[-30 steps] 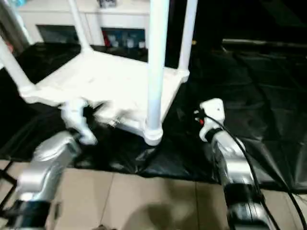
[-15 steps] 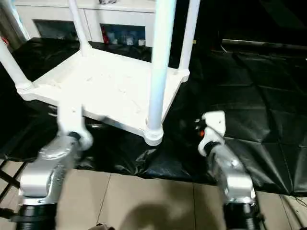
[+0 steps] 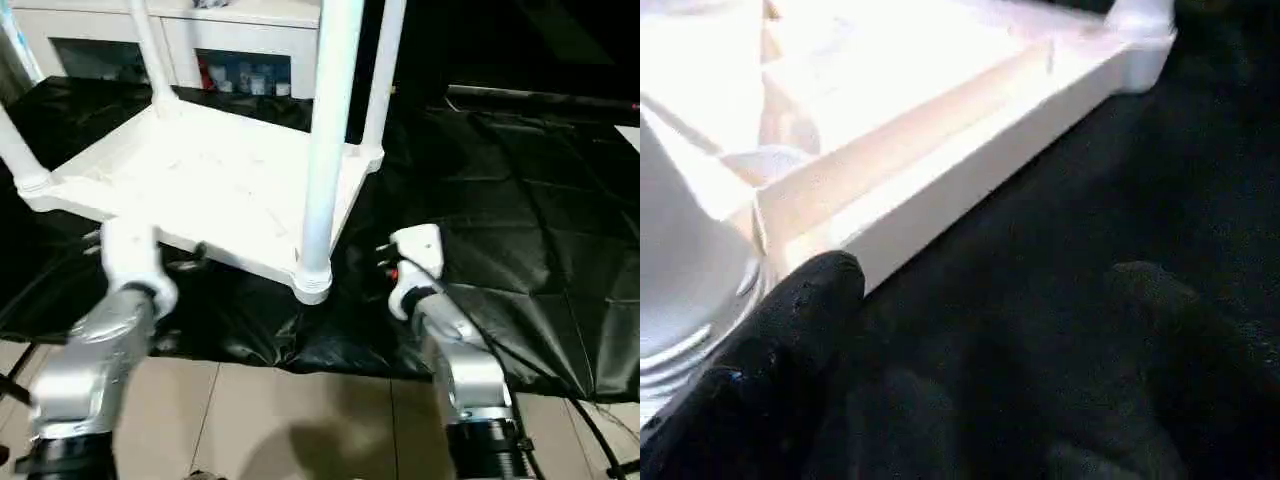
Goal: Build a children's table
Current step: Rotate table base
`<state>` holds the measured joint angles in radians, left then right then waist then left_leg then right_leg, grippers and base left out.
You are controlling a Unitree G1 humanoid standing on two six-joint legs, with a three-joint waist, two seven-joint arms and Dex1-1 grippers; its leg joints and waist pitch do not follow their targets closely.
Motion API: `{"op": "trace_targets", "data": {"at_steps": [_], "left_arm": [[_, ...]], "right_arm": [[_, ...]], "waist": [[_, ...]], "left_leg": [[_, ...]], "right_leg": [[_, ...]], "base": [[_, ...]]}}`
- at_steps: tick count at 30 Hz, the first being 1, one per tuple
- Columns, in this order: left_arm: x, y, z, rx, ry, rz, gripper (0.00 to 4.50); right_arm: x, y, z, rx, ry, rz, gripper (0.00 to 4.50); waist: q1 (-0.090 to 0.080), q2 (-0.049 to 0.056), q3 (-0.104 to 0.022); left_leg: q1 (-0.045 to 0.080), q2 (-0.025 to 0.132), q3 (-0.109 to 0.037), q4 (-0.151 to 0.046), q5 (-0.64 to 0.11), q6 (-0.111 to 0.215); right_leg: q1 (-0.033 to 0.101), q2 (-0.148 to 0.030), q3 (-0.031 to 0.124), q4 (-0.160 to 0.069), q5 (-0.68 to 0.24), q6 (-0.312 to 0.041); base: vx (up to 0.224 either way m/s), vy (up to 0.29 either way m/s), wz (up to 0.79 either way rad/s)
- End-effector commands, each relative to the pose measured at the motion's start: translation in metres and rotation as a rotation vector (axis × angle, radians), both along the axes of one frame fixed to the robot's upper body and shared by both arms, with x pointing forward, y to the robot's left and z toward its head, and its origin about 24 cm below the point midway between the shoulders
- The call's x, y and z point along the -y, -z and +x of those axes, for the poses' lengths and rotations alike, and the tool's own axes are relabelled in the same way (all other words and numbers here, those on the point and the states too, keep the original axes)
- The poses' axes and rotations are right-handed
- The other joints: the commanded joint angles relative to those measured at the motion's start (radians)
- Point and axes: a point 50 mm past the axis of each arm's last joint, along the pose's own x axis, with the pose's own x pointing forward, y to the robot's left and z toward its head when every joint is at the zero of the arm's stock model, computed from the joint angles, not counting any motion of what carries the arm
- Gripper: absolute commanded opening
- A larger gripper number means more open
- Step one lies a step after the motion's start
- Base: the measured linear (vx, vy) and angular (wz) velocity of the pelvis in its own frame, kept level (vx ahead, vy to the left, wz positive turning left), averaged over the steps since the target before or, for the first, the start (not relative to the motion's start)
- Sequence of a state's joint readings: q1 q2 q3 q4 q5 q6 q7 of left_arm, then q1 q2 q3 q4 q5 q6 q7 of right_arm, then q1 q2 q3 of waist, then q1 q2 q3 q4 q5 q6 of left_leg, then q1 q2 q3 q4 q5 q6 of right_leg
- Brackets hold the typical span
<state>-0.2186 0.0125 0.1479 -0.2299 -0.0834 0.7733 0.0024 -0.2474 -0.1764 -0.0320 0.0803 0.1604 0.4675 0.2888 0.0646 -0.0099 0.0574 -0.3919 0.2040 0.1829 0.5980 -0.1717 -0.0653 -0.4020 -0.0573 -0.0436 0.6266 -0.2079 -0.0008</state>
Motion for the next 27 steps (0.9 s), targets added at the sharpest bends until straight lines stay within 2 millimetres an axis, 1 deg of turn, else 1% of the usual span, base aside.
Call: {"op": "trace_targets", "data": {"at_steps": [1,2,3,4,5,6,7,8,9,10,11,12,13,14,15,16,18,20,21,22,24,27], "left_arm": [[0.002,-0.005,-0.003,-0.003,0.006,-0.008,4.49],[0.002,-0.007,-0.004,0.012,0.006,-0.019,4.49],[0.001,-0.007,-0.004,0.02,0.004,-0.021,4.49],[-0.001,-0.01,-0.004,0.053,0.005,0.003,4.49],[-0.002,-0.011,-0.005,0.072,0.007,0.021,4.49],[-0.002,-0.011,-0.005,0.072,0.007,0.021,4.49],[-0.004,-0.013,-0.006,0.124,0.027,0.067,4.49],[-0.004,-0.01,-0.011,0.138,0.076,0.118,4.49],[-0.004,-0.008,-0.014,0.129,0.091,0.055,4.49],[-0.004,-0.008,-0.015,0.129,0.091,0.046,4.49],[-0.004,-0.008,-0.016,0.127,0.095,0.024,4.49],[-0.002,-0.01,-0.02,0.145,0.134,0.027,4.49],[-0.002,-0.011,-0.021,0.148,0.141,0.028,4.49],[-0.001,-0.011,-0.023,0.157,0.154,0.024,4.49],[0.0,-0.012,-0.023,0.168,0.161,0.019,4.49],[0.003,-0.015,-0.024,0.205,0.184,0.008,4.49],[0.004,-0.017,-0.024,0.223,0.193,0.006,4.49],[0.007,-0.021,-0.023,0.252,0.201,0.009,4.49],[0.007,-0.021,-0.022,0.252,0.201,0.02,4.49],[0.007,-0.021,-0.022,0.251,0.202,0.033,4.49],[0.007,-0.021,-0.02,0.266,0.202,0.045,4.49],[0.006,-0.022,-0.02,0.284,0.196,0.042,4.49]], "right_arm": [[0.005,-0.002,-0.001,-0.028,0.027,0.024,4.48],[0.004,-0.004,0.0,-0.031,0.026,0.031,4.48],[0.004,-0.005,0.0,-0.025,0.02,0.028,4.48],[0.002,-0.008,0.002,0.025,0.0,0.017,4.48],[0.001,-0.011,0.003,0.059,-0.012,0.01,4.48],[0.001,-0.011,0.003,0.059,-0.012,0.01,4.48],[0.0,-0.011,0.003,0.104,-0.02,-0.015,4.48],[0.001,-0.008,0.003,0.135,-0.015,-0.024,4.48],[0.001,-0.008,0.002,0.147,-0.015,0.006,4.48],[0.001,-0.008,0.001,0.148,-0.015,0.009,4.48],[0.001,-0.009,0.0,0.148,-0.016,0.024,4.48],[0.002,-0.013,-0.004,0.159,-0.007,0.073,4.48],[0.002,-0.014,-0.005,0.161,-0.005,0.079,4.48],[0.002,-0.015,-0.006,0.165,-0.003,0.087,4.48],[0.002,-0.016,-0.008,0.167,-0.011,0.106,4.48],[0.002,-0.014,-0.012,0.165,-0.033,0.156,4.48],[0.002,-0.013,-0.013,0.163,-0.036,0.162,4.48],[0.002,-0.008,-0.013,0.151,-0.036,0.114,4.48],[0.002,-0.007,-0.013,0.151,-0.038,0.106,4.48],[0.003,-0.006,-0.013,0.153,-0.04,0.09,4.48],[0.005,-0.006,-0.013,0.157,-0.028,0.076,4.48],[0.005,-0.008,-0.013,0.161,-0.025,0.081,4.48]], "waist": [[0.001,-0.005,-0.064],[-0.001,-0.01,-0.063],[0.0,-0.01,-0.064],[-0.001,-0.021,-0.063],[0.003,-0.018,-0.062],[0.004,-0.015,-0.063],[0.007,-0.01,-0.062],[0.006,-0.008,-0.061],[0.002,-0.015,-0.063],[0.003,-0.011,-0.064],[0.001,-0.011,-0.063],[0.002,-0.011,-0.063],[0.004,-0.002,-0.062],[0.003,-0.001,-0.062],[0.005,-0.003,-0.062],[0.006,-0.001,-0.06],[0.007,-0.003,-0.06],[0.005,-0.003,-0.058],[0.003,-0.004,-0.059],[0.002,-0.002,-0.058],[-0.003,-0.003,-0.057],[-0.004,-0.004,-0.057]], "left_leg": [[0.017,0.022,-0.009,-0.062,-0.151,0.028],[0.017,0.021,-0.009,-0.063,-0.158,0.022],[0.017,0.021,-0.01,-0.063,-0.159,0.021],[0.015,0.021,-0.009,-0.063,-0.165,0.021],[0.014,0.02,-0.011,-0.064,-0.17,0.021],[0.016,0.021,-0.01,-0.063,-0.179,0.017],[0.015,0.021,-0.013,-0.065,-0.181,0.015],[0.013,0.022,-0.014,-0.066,-0.188,0.012],[0.01,0.022,-0.014,-0.067,-0.188,0.008],[0.018,0.023,-0.011,-0.066,-0.187,0.004],[0.019,0.023,-0.01,-0.066,-0.19,0.003],[0.018,0.021,-0.01,-0.066,-0.188,0.005],[0.02,0.024,-0.011,-0.068,-0.199,0.006],[0.019,0.025,-0.013,-0.069,-0.203,0.004],[0.021,0.024,-0.012,-0.069,-0.211,0.004],[0.021,0.023,-0.012,-0.071,-0.228,0.002],[0.021,0.025,-0.014,-0.073,-0.248,-0.005],[0.02,0.023,-0.014,-0.074,-0.253,-0.012],[0.021,0.023,-0.014,-0.073,-0.258,-0.016],[0.022,0.023,-0.014,-0.074,-0.264,-0.019],[0.021,0.022,-0.014,-0.074,-0.278,-0.022],[0.022,0.022,-0.015,-0.074,-0.29,-0.023]], "right_leg": [[0.042,-0.058,0.04,-0.081,-0.114,-0.135],[0.043,-0.057,0.039,-0.083,-0.118,-0.132],[0.044,-0.058,0.039,-0.081,-0.119,-0.132],[0.044,-0.059,0.039,-0.084,-0.131,-0.126],[0.044,-0.062,0.039,-0.085,-0.146,-0.123],[0.041,-0.064,0.04,-0.088,-0.169,-0.115],[0.041,-0.065,0.039,-0.09,-0.178,-0.109],[0.04,-0.065,0.039,-0.093,-0.185,-0.103],[0.043,-0.065,0.039,-0.087,-0.182,-0.096],[0.038,-0.061,0.04,-0.085,-0.159,-0.107],[0.037,-0.058,0.041,-0.083,-0.147,-0.113],[0.04,-0.058,0.041,-0.083,-0.131,-0.12],[0.037,-0.059,0.042,-0.085,-0.123,-0.121],[0.038,-0.058,0.041,-0.082,-0.118,-0.122],[0.038,-0.056,0.041,-0.083,-0.118,-0.12],[0.038,-0.057,0.041,-0.086,-0.134,-0.121],[0.039,-0.058,0.042,-0.088,-0.16,-0.113],[0.039,-0.058,0.041,-0.09,-0.177,-0.109],[0.038,-0.058,0.041,-0.091,-0.19,-0.106],[0.037,-0.057,0.041,-0.092,-0.204,-0.102],[0.036,-0.057,0.042,-0.096,-0.233,-0.093],[0.034,-0.058,0.042,-0.099,-0.26,-0.087]], "base": [[0.0,0.0,0.0],[0.0,0.0,0.0],[0.0,0.0,0.0],[0.0,0.0,0.0],[0.0,0.0,0.0],[0.0,0.0,0.0],[0.0,0.0,0.0],[0.0,0.0,0.0],[0.0,0.0,0.0],[0.0,0.0,0.0],[0.0,0.0,0.0],[0.0,0.0,0.0],[0.0,0.0,0.0],[0.0,0.0,0.0],[0.0,0.0,0.0],[0.0,0.0,0.0],[0.0,0.0,0.0],[0.0,0.0,0.0],[0.0,0.0,0.0],[0.0,0.0,0.0],[0.0,0.0,0.0],[0.0,0.0,0.0]]}}
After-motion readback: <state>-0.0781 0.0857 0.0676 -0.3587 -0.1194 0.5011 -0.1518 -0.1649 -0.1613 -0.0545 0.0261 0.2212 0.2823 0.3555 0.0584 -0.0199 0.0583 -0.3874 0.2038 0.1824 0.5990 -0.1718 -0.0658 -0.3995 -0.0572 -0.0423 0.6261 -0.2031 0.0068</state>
